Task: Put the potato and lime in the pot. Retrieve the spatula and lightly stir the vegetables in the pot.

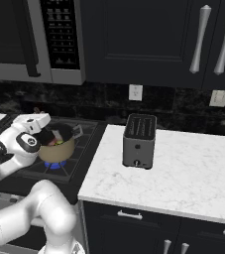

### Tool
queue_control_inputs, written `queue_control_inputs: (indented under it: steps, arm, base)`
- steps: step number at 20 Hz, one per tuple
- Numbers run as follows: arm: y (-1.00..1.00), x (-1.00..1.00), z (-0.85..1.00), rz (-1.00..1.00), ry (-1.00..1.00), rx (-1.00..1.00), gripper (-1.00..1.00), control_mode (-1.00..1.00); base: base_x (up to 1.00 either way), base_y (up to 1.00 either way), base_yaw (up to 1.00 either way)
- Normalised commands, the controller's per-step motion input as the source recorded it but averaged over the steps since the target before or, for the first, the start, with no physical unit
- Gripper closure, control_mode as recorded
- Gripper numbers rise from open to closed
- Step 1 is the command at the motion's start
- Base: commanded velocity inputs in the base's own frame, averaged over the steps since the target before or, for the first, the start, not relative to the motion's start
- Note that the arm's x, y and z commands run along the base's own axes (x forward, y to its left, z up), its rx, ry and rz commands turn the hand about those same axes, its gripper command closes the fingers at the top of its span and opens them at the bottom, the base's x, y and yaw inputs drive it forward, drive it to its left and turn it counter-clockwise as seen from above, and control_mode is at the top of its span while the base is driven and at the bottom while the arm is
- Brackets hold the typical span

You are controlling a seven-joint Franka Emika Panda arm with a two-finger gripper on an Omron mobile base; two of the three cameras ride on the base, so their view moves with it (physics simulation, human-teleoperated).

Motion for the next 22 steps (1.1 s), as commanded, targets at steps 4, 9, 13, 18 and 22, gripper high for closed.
queue_control_inputs:
  steps: [4, 9, 13, 18, 22]
  arm:
    - [0.08, -0.01, -0.10, 0.09, 0.18, 0.20, 1.00, -1.00]
    - [0.01, 0.00, 0.00, 0.07, 0.20, 0.27, 1.00, -1.00]
    - [0.00, 0.00, 0.00, 0.10, 0.09, 0.24, 1.00, -1.00]
    - [0.01, 0.10, 0.02, 0.15, -0.09, 0.18, 1.00, -1.00]
    - [-0.01, 0.24, -0.36, 0.10, -0.16, 0.01, 1.00, -1.00]
  base:
    - [0.00, 0.00, 0.00]
    - [0.00, 0.00, 0.00]
    - [0.00, 0.00, 0.00]
    - [0.00, 0.00, 0.00]
    - [0.00, 0.00, 0.00]
